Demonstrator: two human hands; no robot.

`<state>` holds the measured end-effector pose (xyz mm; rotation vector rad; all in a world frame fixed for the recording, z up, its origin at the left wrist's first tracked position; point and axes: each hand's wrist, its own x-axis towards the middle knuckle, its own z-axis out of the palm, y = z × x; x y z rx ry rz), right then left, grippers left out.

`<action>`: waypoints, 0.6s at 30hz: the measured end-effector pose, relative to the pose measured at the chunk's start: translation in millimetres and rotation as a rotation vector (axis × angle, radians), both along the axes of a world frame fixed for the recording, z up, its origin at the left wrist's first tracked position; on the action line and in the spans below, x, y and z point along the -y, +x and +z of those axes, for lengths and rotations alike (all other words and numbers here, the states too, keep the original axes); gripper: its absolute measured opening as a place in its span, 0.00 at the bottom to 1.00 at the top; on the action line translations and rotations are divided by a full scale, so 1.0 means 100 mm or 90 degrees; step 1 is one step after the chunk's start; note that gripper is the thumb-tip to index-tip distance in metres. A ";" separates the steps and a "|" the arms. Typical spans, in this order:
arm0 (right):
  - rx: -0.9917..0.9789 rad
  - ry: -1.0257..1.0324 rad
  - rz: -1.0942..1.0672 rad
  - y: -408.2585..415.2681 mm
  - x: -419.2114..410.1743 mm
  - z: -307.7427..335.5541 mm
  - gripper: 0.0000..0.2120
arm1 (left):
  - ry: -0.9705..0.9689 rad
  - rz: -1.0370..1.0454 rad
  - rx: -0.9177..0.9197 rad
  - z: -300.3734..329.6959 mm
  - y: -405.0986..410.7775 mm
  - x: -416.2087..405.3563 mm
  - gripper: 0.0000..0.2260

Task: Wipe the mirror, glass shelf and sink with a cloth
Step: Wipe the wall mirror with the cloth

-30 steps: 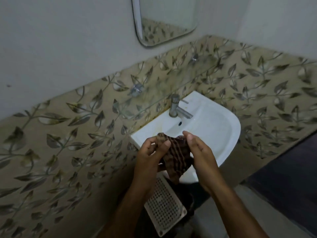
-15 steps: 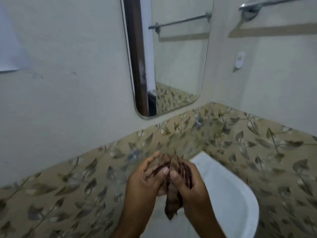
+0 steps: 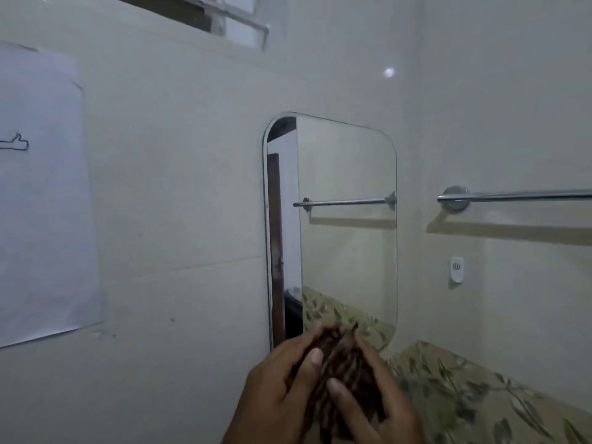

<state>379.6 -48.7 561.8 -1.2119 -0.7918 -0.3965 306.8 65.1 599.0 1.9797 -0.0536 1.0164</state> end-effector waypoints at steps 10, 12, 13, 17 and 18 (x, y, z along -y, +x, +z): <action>0.112 -0.039 -0.126 0.36 -0.17 0.69 0.21 | 0.330 0.160 0.099 0.63 0.36 -0.50 0.17; 0.137 -0.048 -0.152 0.47 -0.18 0.79 0.21 | 0.364 0.184 0.082 0.72 0.43 -0.54 0.19; 0.148 -0.049 -0.163 0.53 -0.19 0.85 0.21 | 0.403 0.197 0.078 0.77 0.48 -0.55 0.20; 0.184 -0.031 -0.196 0.77 -0.19 1.14 0.22 | 0.545 0.249 0.074 1.05 0.70 -0.56 0.22; 0.192 -0.025 -0.205 0.83 -0.20 1.21 0.23 | 0.568 0.258 0.080 1.13 0.75 -0.55 0.23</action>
